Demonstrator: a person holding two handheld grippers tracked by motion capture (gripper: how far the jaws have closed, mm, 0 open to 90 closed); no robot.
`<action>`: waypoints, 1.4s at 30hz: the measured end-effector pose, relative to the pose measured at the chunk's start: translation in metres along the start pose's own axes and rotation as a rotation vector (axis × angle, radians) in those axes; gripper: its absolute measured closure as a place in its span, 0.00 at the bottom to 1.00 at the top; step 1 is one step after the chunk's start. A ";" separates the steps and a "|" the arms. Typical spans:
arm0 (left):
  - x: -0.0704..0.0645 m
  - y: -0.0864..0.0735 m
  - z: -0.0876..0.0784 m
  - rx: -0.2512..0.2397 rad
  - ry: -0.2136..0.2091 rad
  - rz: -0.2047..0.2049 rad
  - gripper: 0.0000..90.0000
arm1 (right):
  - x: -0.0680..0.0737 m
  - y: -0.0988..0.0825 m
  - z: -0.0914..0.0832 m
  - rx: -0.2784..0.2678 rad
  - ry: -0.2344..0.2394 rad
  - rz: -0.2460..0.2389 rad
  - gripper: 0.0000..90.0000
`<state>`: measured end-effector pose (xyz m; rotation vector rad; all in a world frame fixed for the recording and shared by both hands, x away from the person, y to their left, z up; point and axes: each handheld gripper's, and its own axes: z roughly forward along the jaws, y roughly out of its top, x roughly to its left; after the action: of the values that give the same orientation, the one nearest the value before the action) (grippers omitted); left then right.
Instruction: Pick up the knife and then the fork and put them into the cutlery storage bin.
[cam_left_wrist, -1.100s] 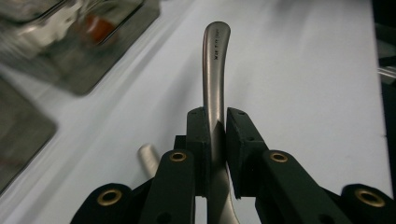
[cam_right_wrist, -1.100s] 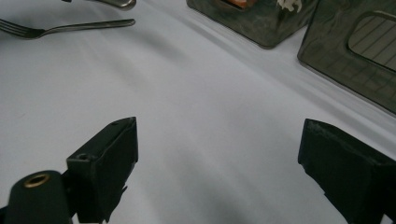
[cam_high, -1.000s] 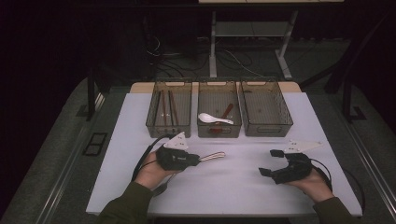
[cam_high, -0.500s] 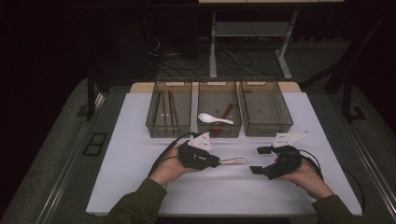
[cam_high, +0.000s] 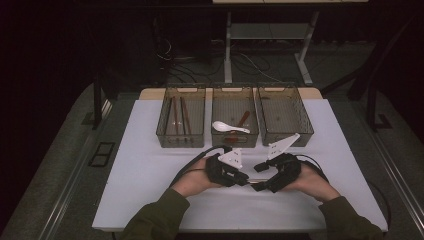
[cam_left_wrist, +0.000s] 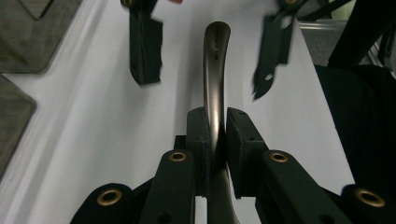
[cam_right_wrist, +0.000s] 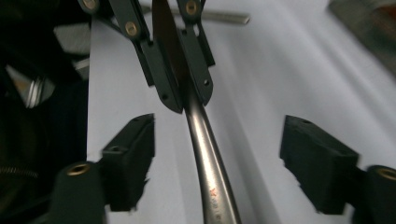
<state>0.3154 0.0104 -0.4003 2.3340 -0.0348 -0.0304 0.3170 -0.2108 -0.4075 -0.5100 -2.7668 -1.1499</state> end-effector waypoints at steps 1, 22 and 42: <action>-0.001 0.000 0.000 0.002 -0.008 -0.005 0.88 | -0.001 0.000 0.002 0.015 0.011 -0.001 0.40; -0.008 0.009 -0.010 -0.060 -0.025 0.028 0.99 | 0.009 -0.004 0.019 0.155 0.111 -0.047 0.93; -0.002 -0.025 -0.032 -0.139 0.032 -0.184 0.84 | 0.002 -0.008 0.006 0.111 -0.057 -0.063 0.93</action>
<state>0.3148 0.0512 -0.3963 2.1918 0.1925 -0.0843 0.3129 -0.2109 -0.4166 -0.4531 -2.8952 -1.0016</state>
